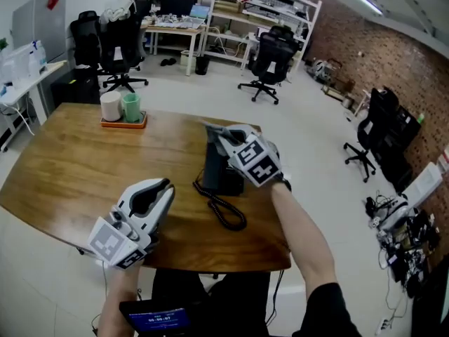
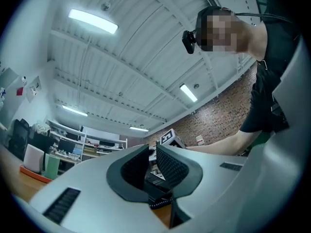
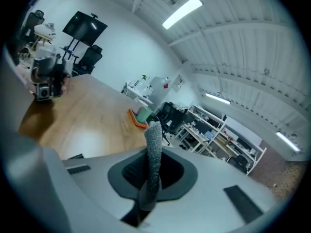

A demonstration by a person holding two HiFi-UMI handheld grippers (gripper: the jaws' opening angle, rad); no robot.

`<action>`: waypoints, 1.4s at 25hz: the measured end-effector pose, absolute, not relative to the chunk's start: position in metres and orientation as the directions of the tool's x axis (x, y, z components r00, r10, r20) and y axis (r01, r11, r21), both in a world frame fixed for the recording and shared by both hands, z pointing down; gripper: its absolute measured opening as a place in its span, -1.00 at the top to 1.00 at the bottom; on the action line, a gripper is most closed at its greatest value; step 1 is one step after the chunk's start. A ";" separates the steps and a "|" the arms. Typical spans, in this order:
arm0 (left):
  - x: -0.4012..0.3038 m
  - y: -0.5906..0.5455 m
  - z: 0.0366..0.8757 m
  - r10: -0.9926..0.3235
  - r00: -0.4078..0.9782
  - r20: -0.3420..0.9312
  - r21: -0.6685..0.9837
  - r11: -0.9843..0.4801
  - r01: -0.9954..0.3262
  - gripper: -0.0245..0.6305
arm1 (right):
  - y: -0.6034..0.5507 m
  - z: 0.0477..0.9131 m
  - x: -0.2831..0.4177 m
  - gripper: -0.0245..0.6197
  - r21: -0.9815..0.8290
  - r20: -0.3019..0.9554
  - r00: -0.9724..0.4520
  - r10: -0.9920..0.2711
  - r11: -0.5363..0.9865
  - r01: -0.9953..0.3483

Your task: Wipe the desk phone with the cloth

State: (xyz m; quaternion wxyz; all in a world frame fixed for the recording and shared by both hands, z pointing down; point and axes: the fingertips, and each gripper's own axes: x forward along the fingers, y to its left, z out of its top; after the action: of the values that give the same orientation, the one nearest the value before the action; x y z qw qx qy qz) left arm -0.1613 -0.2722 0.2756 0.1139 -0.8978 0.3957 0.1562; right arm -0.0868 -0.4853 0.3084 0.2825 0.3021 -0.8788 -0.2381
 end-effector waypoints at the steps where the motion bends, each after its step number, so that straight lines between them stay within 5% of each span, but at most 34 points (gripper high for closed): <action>1: -0.162 -0.272 0.274 -0.673 0.636 -0.379 -0.085 -0.659 -0.748 0.82 | -0.499 0.306 -0.094 0.85 0.600 0.349 -0.642 -0.682 0.689 -0.406; 9: -0.166 -0.266 0.272 -0.641 0.644 -0.419 -0.089 -0.677 -0.731 0.82 | -0.541 0.340 -0.107 0.85 0.684 0.418 -0.531 -0.737 0.640 -0.350; 19: -0.168 -0.261 0.270 -0.619 0.641 -0.454 -0.096 -0.681 -0.726 0.82 | -0.364 0.409 -0.105 0.85 0.600 0.674 -0.633 -0.381 0.783 0.166; 21: -0.166 -0.258 0.268 -0.602 0.650 -0.464 -0.095 -0.695 -0.712 0.82 | -0.381 0.389 -0.102 0.85 0.630 0.633 -0.648 -0.424 0.768 0.114; 25: -0.169 -0.260 0.274 -0.602 0.650 -0.463 -0.093 -0.696 -0.712 0.82 | -0.495 0.314 -0.104 0.85 0.699 0.357 -0.630 -0.690 0.644 -0.310; 27: -0.170 -0.261 0.275 -0.608 0.642 -0.468 -0.096 -0.687 -0.720 0.82 | -0.537 0.308 -0.100 0.85 0.673 0.319 -0.578 -0.751 0.609 -0.420; 35: -0.166 -0.260 0.268 -0.609 0.644 -0.464 -0.103 -0.685 -0.721 0.82 | -0.511 0.349 -0.107 0.85 0.704 0.460 -0.578 -0.674 0.674 -0.225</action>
State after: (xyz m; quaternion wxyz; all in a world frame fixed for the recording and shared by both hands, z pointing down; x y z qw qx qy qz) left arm -0.1664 -0.2600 0.2679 0.1405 -0.8956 0.3712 0.2007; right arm -0.1066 -0.5114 0.3493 0.3725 0.2691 -0.8355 -0.3012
